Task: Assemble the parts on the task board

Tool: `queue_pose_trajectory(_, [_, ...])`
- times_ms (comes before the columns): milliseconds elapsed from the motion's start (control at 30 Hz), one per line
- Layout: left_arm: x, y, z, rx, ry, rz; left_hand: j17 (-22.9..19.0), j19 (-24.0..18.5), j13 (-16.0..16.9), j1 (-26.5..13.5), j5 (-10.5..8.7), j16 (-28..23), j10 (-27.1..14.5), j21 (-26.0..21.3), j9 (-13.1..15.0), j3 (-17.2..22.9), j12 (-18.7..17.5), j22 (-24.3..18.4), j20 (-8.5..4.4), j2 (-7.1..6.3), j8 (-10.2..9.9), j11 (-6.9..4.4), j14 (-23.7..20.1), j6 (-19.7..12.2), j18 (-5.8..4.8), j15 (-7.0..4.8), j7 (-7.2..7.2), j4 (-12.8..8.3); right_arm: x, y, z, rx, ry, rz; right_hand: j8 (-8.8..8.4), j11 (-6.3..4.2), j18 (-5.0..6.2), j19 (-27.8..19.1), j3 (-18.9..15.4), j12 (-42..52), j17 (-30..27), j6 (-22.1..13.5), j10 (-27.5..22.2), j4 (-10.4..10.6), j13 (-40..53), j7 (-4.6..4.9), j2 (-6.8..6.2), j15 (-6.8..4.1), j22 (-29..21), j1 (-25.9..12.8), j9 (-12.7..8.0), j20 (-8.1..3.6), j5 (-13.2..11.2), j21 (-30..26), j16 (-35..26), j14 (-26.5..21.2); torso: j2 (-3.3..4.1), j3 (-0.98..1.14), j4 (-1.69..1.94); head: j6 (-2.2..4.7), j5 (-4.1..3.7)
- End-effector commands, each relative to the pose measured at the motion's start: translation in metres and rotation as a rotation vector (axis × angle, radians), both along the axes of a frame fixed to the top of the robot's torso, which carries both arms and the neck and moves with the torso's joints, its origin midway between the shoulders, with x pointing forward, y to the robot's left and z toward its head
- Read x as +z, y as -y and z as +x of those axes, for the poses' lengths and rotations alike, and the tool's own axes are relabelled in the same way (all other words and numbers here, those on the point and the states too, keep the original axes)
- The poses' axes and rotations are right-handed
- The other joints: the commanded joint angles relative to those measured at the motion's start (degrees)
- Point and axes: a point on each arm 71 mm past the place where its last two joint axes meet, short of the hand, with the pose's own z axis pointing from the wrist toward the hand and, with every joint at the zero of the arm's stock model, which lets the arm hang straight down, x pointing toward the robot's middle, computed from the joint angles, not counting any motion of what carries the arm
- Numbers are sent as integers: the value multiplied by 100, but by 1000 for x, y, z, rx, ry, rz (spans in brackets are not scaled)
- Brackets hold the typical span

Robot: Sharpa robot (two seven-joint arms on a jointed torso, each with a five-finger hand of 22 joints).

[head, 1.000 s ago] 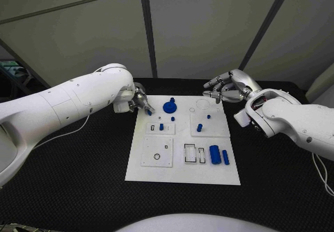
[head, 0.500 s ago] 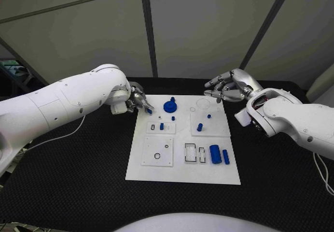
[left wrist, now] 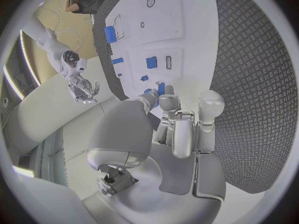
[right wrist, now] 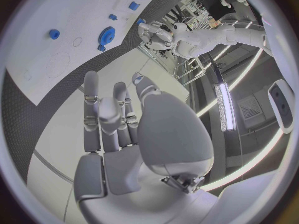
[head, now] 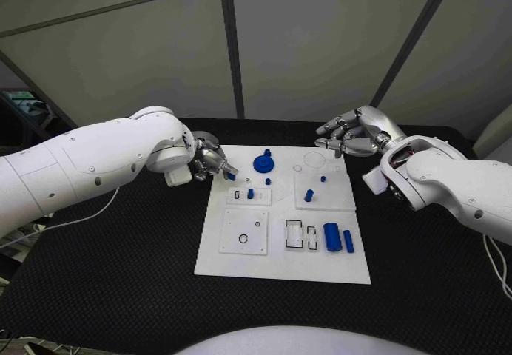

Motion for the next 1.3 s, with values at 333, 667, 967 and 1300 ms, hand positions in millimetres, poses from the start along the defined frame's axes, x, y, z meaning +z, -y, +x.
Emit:
queue_pose_trajectory(333, [-10,8,-17,-12,63,95,1042,116,95,-249,13,41,178,112,33,973,147,132,-42,-228,160,-44,465,25,36,-67,-95,-602,1,1,0,3,0,1,29,-7,74,39,24,-33,-4,-31,-28,18,-7,2,7,15,-7,19,-6,10,23,-27,-37,-13,8,1,-12,-8,36])
queue_pose_trajectory(667, [-19,16,-22,-35,56,121,1047,135,19,-340,13,43,186,128,41,1158,97,162,-53,-283,215,-55,467,30,31,-77,-105,-638,1,1,0,3,2,2,30,-4,74,41,24,-35,-25,-33,-31,24,-9,3,2,16,-10,13,-6,10,26,-32,-60,-19,12,1,-12,-31,26])
queue_pose_trajectory(967, [-23,20,-24,-59,37,149,1048,158,-162,-380,13,44,137,151,47,1225,-47,198,-57,-311,243,-60,467,33,24,-81,-111,-658,1,0,0,4,3,2,30,-4,74,41,24,-35,-25,-33,-31,24,-9,3,2,16,-10,13,-6,10,26,-32,-60,-19,9,-1,-10,-53,21])
queue_pose_trajectory(1300, [-27,22,-27,-92,9,174,1047,147,-211,-401,13,42,136,139,51,1287,-84,186,-61,-333,263,-65,467,25,28,-85,-115,-685,1,0,0,5,2,2,30,-4,74,41,24,-35,-25,-33,-31,24,-9,3,2,16,-10,13,-6,10,26,-32,-60,-19,7,-2,-11,-72,27])
